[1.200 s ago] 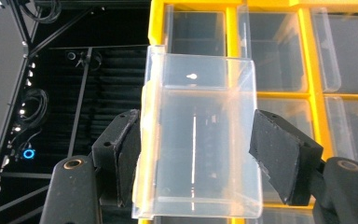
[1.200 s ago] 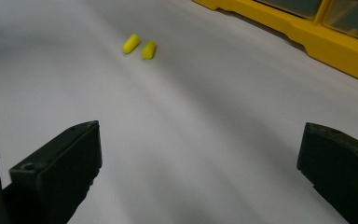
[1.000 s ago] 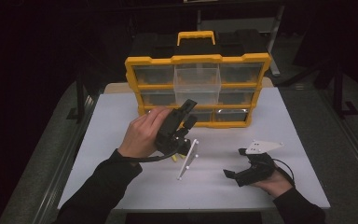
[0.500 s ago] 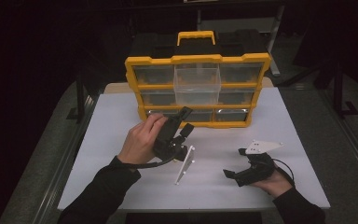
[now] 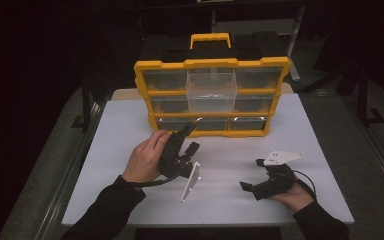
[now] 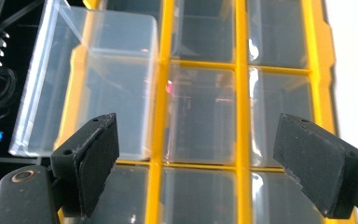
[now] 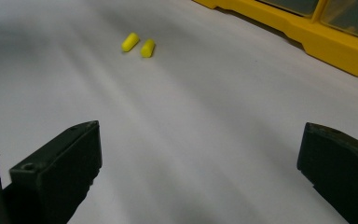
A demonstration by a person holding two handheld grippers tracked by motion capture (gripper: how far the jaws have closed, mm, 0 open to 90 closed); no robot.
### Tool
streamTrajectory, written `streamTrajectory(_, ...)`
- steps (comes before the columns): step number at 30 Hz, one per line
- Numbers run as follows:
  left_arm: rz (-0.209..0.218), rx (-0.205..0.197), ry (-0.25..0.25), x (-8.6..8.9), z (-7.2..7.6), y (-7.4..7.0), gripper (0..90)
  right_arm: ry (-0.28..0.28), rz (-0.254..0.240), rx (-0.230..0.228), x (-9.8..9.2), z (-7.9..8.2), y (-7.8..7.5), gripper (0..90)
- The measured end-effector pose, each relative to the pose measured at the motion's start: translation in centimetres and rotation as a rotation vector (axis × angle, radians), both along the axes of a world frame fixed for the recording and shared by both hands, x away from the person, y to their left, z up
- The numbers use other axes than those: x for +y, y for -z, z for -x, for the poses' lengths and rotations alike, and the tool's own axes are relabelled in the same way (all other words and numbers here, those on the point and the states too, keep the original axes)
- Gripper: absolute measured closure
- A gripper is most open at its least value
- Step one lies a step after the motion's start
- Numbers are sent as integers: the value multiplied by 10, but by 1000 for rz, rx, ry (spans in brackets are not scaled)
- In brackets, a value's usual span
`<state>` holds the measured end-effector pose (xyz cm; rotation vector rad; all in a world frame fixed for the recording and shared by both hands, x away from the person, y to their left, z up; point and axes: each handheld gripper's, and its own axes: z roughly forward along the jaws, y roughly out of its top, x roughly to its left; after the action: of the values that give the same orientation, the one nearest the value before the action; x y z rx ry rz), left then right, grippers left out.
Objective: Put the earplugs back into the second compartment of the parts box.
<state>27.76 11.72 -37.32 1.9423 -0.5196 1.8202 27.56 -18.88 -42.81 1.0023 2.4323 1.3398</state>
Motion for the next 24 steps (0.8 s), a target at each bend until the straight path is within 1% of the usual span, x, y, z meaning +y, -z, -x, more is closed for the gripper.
streamTrajectory(3,5,23,-6,5,1,10,131,1,-1,1,0,0,0,0)
streamTrajectory(5,-8,29,-14,8,2,17,119,-4,2,1,1,0,0,0)
streamTrajectory(9,1,52,-22,14,2,28,104,-5,1,-3,1,0,0,0)
streamTrajectory(13,-11,60,-32,19,4,35,96,1,-1,0,0,0,0,0)
streamTrajectory(15,-9,61,-35,22,4,38,93,2,0,-1,0,0,0,0)
streamTrajectory(17,-8,76,-43,24,4,43,83,3,2,0,0,0,0,0)
streamTrajectory(18,-13,77,-45,26,4,45,82,4,3,0,0,0,0,0)
streamTrajectory(21,-20,84,-57,27,4,51,63,7,3,-2,0,0,0,0)
streamTrajectory(23,-11,88,-63,28,3,55,36,8,4,-2,0,1,0,0)
streamTrajectory(24,-17,88,-70,29,3,57,30,7,5,-3,0,1,0,0)
